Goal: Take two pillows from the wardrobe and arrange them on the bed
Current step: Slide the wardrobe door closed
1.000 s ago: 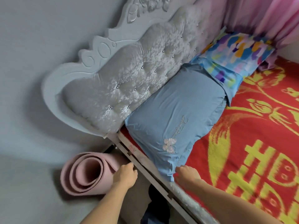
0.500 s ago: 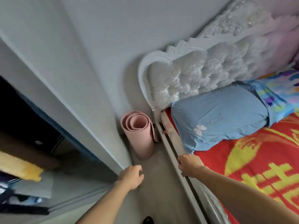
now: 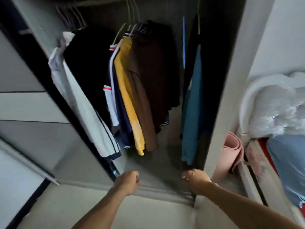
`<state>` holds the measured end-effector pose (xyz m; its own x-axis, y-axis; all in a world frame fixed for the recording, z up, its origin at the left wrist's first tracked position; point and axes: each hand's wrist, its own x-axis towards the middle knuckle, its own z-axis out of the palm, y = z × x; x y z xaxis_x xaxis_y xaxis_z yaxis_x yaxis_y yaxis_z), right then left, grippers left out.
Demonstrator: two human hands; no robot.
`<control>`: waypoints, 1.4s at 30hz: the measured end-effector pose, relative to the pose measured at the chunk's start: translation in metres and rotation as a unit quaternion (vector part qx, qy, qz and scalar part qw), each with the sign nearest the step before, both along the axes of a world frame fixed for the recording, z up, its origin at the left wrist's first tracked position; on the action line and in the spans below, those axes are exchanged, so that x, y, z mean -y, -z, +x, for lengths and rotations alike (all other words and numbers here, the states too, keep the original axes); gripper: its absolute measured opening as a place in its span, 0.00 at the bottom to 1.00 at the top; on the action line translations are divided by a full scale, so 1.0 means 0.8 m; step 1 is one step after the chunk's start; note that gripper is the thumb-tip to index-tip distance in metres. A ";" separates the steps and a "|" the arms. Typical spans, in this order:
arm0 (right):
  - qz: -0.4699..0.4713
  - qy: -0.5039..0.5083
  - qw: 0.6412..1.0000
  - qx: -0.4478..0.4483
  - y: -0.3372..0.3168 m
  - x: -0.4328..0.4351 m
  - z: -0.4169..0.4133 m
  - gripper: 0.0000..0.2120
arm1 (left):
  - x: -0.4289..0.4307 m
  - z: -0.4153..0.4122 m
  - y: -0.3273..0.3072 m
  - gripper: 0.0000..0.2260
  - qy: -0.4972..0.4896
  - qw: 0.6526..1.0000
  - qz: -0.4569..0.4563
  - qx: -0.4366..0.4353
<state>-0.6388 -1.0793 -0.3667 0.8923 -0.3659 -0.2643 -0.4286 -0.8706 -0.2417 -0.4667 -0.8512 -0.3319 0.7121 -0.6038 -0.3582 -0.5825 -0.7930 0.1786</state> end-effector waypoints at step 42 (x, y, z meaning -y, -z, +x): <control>-0.100 0.096 0.968 0.209 -0.086 -0.349 0.693 0.22 | -0.198 0.597 -0.327 0.13 0.209 0.884 -0.331 0.253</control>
